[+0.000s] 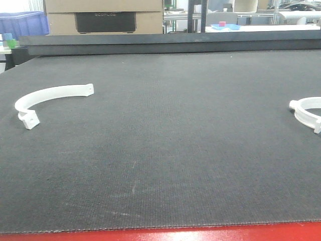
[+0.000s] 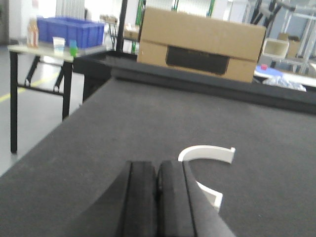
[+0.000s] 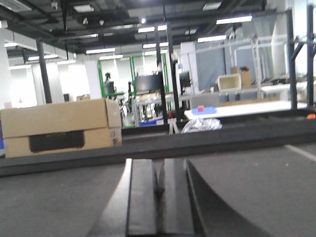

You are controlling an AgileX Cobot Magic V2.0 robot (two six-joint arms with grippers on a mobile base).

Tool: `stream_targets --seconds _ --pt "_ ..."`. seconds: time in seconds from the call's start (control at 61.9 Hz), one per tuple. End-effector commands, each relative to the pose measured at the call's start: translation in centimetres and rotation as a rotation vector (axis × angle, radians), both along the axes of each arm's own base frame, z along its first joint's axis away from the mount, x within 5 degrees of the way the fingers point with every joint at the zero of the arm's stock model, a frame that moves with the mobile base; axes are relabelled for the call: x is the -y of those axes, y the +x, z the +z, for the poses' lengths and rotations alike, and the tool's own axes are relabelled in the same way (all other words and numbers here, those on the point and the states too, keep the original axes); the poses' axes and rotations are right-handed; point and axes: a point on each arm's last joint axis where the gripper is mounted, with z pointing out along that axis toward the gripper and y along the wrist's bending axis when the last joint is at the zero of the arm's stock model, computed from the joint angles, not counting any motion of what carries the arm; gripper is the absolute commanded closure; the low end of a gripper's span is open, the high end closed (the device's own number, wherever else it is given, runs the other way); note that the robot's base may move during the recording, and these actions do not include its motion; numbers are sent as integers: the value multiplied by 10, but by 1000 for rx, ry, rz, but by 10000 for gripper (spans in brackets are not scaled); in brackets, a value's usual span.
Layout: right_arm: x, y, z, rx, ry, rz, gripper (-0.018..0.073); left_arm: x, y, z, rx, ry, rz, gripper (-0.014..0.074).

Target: Grab PVC pipe and place in blue bin

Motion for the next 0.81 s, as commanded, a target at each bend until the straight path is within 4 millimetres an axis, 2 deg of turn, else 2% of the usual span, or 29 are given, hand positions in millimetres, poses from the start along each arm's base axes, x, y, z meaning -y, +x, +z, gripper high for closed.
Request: stream_targets --seconds 0.0,0.113,0.291,0.372,0.517,0.792 --pt "-1 -1 10 12 12 6 728 0 -1 17 37 -2 -4 707" --pt "-1 6 20 -52 15 20 728 1 -3 44 62 20 -9 707" --pt "0 27 42 -162 23 39 728 2 8 77 -66 6 -28 707" --pt "2 38 51 -192 27 39 728 1 21 93 -112 6 -31 707" --pt "6 68 56 -288 42 40 728 -1 51 110 -199 -2 -34 707" --pt "11 116 52 -466 67 52 728 -6 107 121 -304 -36 -37 707"
